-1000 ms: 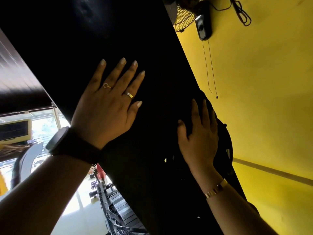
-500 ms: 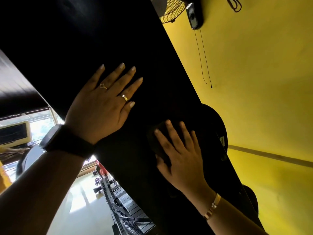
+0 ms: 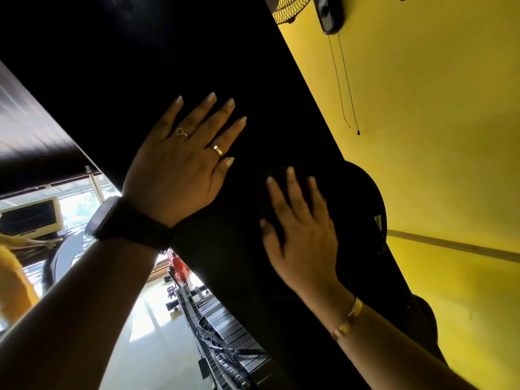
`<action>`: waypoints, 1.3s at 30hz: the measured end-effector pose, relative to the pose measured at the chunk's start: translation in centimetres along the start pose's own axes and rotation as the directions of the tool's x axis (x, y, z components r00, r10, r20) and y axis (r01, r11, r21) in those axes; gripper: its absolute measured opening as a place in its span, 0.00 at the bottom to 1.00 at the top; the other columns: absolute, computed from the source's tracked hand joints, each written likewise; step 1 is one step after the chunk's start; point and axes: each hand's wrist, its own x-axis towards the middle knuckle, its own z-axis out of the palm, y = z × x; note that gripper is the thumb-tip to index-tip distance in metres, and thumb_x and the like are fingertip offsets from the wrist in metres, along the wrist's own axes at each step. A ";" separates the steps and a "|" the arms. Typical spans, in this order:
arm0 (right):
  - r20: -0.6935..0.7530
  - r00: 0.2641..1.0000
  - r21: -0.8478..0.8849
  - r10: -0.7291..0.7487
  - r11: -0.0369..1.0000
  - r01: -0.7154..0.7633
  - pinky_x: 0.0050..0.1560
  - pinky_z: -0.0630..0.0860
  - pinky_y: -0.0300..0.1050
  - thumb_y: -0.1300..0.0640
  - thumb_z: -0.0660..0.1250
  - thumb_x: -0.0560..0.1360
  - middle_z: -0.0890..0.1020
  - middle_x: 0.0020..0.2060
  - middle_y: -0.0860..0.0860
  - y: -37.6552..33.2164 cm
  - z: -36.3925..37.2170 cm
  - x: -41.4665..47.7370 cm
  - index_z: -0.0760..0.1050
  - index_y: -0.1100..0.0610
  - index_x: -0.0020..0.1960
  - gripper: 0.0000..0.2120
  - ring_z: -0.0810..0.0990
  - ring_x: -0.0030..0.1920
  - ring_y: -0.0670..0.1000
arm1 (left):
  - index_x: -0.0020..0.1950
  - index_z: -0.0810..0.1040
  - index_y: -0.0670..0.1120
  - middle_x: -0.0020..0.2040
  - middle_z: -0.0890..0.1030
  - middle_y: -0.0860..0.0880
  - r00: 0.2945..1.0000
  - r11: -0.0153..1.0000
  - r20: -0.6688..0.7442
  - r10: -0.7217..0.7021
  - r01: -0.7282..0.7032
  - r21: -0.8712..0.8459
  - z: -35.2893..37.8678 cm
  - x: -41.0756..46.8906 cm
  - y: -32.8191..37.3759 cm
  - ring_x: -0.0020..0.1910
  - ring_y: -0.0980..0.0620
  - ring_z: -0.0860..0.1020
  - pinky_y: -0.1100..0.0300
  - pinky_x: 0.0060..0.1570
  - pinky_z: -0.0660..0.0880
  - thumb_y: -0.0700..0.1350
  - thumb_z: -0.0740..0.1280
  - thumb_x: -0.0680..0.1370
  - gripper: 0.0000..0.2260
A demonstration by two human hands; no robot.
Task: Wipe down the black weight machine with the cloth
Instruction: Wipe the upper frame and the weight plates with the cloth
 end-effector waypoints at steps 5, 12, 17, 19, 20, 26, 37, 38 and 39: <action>0.010 0.966 -0.049 -0.257 0.965 0.257 0.76 0.47 0.54 0.40 0.56 0.77 0.53 0.77 0.47 1.0 1.2 -5.7 0.52 0.44 0.77 0.31 0.52 0.77 0.58 | 0.79 0.58 0.48 0.78 0.59 0.45 1.000 1.000 0.000 0.001 -0.001 0.003 0.0 0.0 0.0 0.78 0.45 0.56 0.45 0.75 0.49 0.52 0.50 0.83 0.24; -0.014 0.998 0.067 0.058 0.996 -0.057 0.69 0.62 0.67 0.44 0.56 0.76 0.60 0.76 0.47 3.7 0.4 -1.8 0.56 0.44 0.76 0.28 0.57 0.75 0.59 | 0.79 0.59 0.48 0.78 0.59 0.45 1.000 1.000 -0.009 0.002 -0.002 -0.017 -0.1 0.0 0.0 0.78 0.45 0.56 0.46 0.75 0.48 0.51 0.50 0.83 0.24; 0.002 0.997 0.129 -0.074 0.989 0.073 0.70 0.55 0.58 0.43 0.54 0.77 0.57 0.75 0.42 -1.3 -0.6 0.1 0.56 0.42 0.75 0.27 0.55 0.76 0.56 | 0.79 0.59 0.48 0.78 0.59 0.45 1.000 0.999 0.007 -0.009 0.009 -0.035 -0.4 0.0 0.1 0.78 0.44 0.56 0.45 0.75 0.50 0.51 0.50 0.83 0.24; 0.025 0.981 0.117 -0.192 0.975 0.188 0.71 0.51 0.56 0.43 0.54 0.77 0.56 0.75 0.42 -3.0 -0.5 -1.8 0.57 0.43 0.75 0.26 0.53 0.77 0.55 | 0.79 0.59 0.48 0.78 0.59 0.45 1.000 0.999 0.010 -0.007 0.008 -0.045 -0.5 0.0 0.2 0.78 0.44 0.56 0.44 0.75 0.51 0.51 0.50 0.83 0.24; 0.033 0.970 0.100 -0.241 0.966 0.237 0.73 0.50 0.55 0.43 0.54 0.77 0.55 0.76 0.42 -3.4 -0.4 -3.0 0.58 0.43 0.75 0.27 0.52 0.77 0.55 | 0.79 0.59 0.48 0.78 0.59 0.45 1.000 0.999 0.013 -0.007 0.007 -0.046 -0.6 0.0 0.2 0.78 0.44 0.56 0.44 0.75 0.51 0.51 0.50 0.83 0.24; 0.055 0.863 -0.050 -0.503 0.862 0.505 0.76 0.51 0.56 0.42 0.60 0.74 0.52 0.78 0.45 0.8 1.6 -9.9 0.51 0.43 0.78 0.35 0.52 0.78 0.56 | 0.79 0.58 0.49 0.79 0.58 0.45 1.000 0.999 0.026 0.004 -0.003 -0.040 -0.3 0.0 -0.1 0.78 0.44 0.55 0.45 0.75 0.49 0.51 0.50 0.83 0.24; -0.020 0.998 -0.052 -0.054 0.997 0.053 0.65 0.65 0.65 0.46 0.56 0.75 0.64 0.74 0.52 3.9 0.1 -2.8 0.59 0.49 0.74 0.28 0.62 0.73 0.62 | 0.79 0.58 0.49 0.79 0.58 0.45 1.000 0.997 0.028 -0.009 0.011 -0.070 -0.3 0.2 -0.2 0.78 0.44 0.55 0.44 0.75 0.49 0.52 0.50 0.82 0.24; -0.032 0.996 -0.045 -0.080 0.996 0.079 0.66 0.63 0.62 0.46 0.56 0.75 0.63 0.74 0.51 2.6 0.1 -2.4 0.59 0.48 0.74 0.28 0.61 0.73 0.61 | 0.79 0.58 0.49 0.79 0.58 0.45 1.000 0.997 0.026 -0.011 0.013 -0.070 -0.4 0.2 -0.2 0.78 0.44 0.55 0.44 0.75 0.49 0.52 0.50 0.82 0.24; -0.040 0.993 -0.035 -0.112 0.993 0.111 0.66 0.60 0.59 0.46 0.57 0.75 0.62 0.74 0.49 1.2 0.1 -2.3 0.59 0.47 0.74 0.28 0.61 0.73 0.60 | 0.79 0.59 0.49 0.79 0.59 0.45 1.000 0.998 0.022 -0.015 0.017 -0.068 -0.4 0.2 -0.1 0.78 0.44 0.55 0.44 0.75 0.49 0.52 0.51 0.82 0.24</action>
